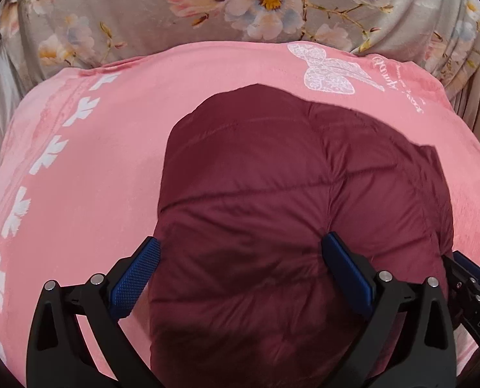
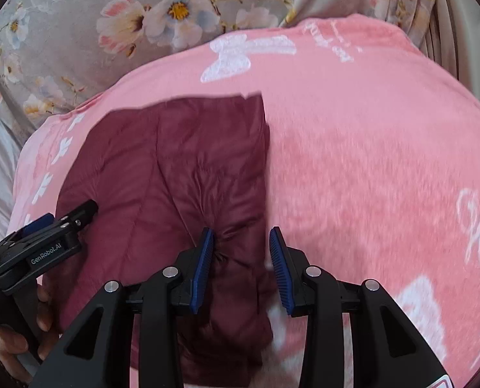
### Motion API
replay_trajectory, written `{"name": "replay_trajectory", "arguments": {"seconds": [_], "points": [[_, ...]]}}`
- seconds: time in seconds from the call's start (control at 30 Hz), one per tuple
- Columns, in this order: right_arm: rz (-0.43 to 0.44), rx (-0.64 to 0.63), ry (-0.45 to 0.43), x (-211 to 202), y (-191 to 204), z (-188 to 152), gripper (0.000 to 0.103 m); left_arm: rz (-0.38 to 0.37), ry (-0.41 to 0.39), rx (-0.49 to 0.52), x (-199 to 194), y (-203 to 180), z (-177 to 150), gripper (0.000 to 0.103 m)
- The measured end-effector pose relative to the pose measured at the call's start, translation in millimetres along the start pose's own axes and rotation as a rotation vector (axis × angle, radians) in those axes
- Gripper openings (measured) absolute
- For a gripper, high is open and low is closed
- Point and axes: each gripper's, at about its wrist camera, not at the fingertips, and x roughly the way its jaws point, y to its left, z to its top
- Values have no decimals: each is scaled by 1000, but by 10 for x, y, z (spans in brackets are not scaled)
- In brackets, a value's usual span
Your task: Fold large clothes
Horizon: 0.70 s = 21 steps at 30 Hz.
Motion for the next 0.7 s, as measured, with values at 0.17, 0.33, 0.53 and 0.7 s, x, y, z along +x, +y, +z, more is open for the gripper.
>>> {"name": "replay_trajectory", "arguments": {"seconds": [0.17, 0.33, 0.53, 0.7], "points": [[26, 26, -25, 40, -56, -147, 36, 2, -17, 3, -25, 16, -145, 98], [-1, -10, -59, 53, -6, -199, 37, 29, -66, 18, -13, -21, -233, 98], [87, 121, -16, -19, -210, -114, 52, -7, -27, -5, -63, 77, -213, 98], [276, 256, 54, 63, -397, -19, 80, -273, 120, -253, -120, 721, -205, 98]]}}
